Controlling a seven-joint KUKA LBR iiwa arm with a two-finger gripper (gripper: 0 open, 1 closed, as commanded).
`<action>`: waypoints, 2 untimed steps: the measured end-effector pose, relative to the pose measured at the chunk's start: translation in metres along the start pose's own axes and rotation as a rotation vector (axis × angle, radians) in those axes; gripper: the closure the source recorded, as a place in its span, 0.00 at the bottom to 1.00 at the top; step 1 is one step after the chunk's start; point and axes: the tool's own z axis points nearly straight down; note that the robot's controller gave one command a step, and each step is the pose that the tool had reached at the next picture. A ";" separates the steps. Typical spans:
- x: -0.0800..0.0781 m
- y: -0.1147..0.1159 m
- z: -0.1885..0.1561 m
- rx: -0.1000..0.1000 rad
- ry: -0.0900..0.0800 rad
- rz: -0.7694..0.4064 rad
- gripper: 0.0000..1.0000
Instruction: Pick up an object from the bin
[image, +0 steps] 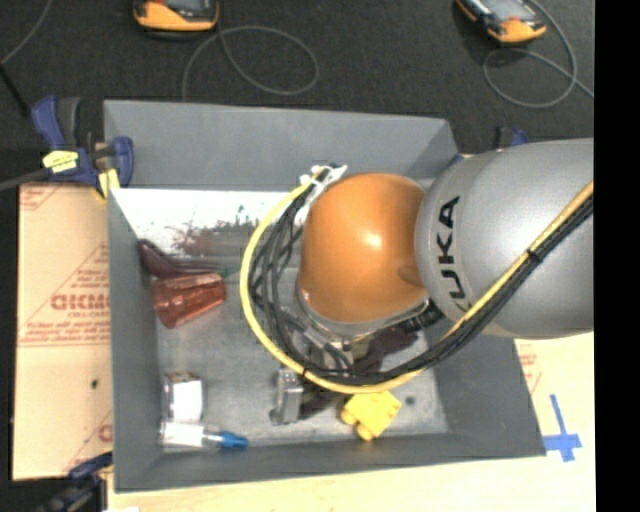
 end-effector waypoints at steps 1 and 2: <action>-0.002 -0.001 -0.004 -0.002 -0.008 0.003 0.00; -0.003 -0.015 0.019 -0.004 -0.013 0.060 0.00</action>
Offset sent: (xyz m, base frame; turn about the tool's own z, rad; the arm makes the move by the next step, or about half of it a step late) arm 0.0036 -0.0699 -0.1038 0.2686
